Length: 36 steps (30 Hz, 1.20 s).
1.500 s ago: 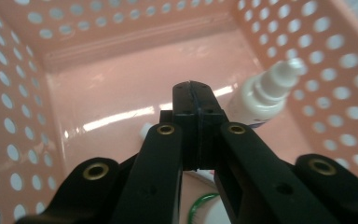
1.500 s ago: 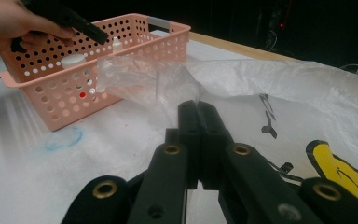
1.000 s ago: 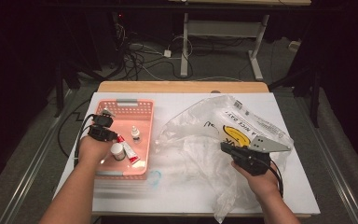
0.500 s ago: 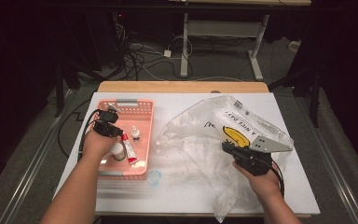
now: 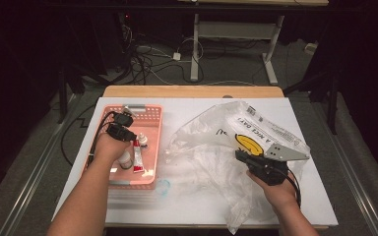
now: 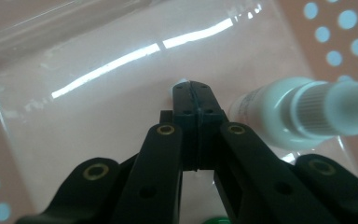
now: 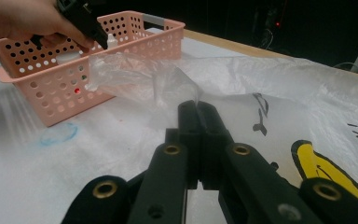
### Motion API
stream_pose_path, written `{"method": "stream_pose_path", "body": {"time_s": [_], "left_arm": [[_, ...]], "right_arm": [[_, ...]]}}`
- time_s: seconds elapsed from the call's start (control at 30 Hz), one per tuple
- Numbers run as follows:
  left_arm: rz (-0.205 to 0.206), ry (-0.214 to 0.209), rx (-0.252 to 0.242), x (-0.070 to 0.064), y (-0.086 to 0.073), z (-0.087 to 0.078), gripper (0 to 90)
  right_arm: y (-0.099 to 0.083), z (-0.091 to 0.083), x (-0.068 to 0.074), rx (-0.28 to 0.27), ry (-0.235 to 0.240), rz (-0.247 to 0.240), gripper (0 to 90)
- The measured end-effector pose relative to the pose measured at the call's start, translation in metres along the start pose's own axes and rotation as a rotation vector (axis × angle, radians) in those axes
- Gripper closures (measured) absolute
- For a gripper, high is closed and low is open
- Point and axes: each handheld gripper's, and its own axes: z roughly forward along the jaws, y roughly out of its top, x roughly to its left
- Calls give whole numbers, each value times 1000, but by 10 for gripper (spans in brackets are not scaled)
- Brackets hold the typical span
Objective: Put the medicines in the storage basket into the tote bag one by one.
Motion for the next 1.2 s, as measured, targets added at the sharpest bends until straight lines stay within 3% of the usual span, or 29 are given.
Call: {"method": "stream_pose_path", "body": {"time_s": [0.73,0.9,1.07,1.13,1.2], "left_arm": [[86,14,24,-27,14,9,877],[61,30,-5,-22,13,3,877],[7,37,-32,-11,9,-6,871],[-34,4,-4,-7,9,-4,734],[-53,17,5,-7,10,-2,592]], "right_arm": [[-1,0,0,1,-4,9,900],[-1,-1,0,1,-5,6,900],[-1,-1,-1,0,-6,3,900],[-1,-1,-1,0,-5,4,900],[-1,-1,0,0,-6,7,900]]}}
